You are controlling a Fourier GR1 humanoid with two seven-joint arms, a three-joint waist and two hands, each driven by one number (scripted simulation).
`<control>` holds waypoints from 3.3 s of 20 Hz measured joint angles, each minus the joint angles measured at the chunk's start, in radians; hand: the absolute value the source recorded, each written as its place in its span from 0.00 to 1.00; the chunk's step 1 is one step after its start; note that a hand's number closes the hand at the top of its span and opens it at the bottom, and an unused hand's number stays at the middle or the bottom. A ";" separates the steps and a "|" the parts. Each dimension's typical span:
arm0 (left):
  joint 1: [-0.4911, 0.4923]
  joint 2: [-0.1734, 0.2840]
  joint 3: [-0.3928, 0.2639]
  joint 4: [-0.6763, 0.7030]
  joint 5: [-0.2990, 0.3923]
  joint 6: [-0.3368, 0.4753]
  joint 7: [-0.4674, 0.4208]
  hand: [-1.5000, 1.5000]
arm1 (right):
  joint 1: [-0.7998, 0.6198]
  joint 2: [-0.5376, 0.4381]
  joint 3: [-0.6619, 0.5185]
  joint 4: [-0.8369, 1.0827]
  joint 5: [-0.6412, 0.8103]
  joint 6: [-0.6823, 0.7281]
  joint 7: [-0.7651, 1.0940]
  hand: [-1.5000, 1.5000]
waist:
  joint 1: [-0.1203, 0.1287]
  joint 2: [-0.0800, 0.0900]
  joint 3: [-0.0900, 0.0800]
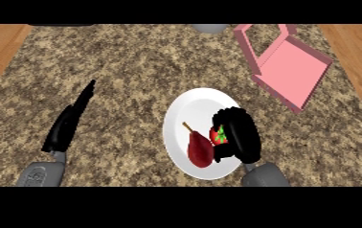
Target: Pick the tomato from the plate and place it in the cardboard box
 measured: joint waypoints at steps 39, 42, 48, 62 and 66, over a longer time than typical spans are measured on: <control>-0.044 -0.031 -0.012 -0.010 -0.026 0.003 0.046 0.50 | -1.059 -0.145 -0.527 0.508 0.478 0.642 1.230 1.00 | 0.023 0.018 0.016; -0.046 -0.023 -0.001 -0.007 -0.025 0.001 0.045 0.50 | -1.029 -0.176 -0.554 0.499 0.472 0.645 1.219 1.00 | 0.015 0.016 0.016; -0.039 -0.018 0.014 0.002 -0.017 -0.005 0.030 0.50 | -0.954 -0.246 -0.615 0.501 0.439 0.649 1.191 1.00 | 0.010 0.015 0.016; -0.009 -0.026 0.009 -0.014 -0.018 -0.012 0.009 0.50 | -0.776 -0.259 -0.831 0.484 0.146 0.388 0.915 0.00 | 0.016 0.018 0.018; -0.009 -0.030 0.006 -0.013 -0.026 -0.006 0.007 0.50 | -0.767 -0.235 -0.868 0.422 0.068 0.214 0.812 0.00 | 0.016 0.018 0.018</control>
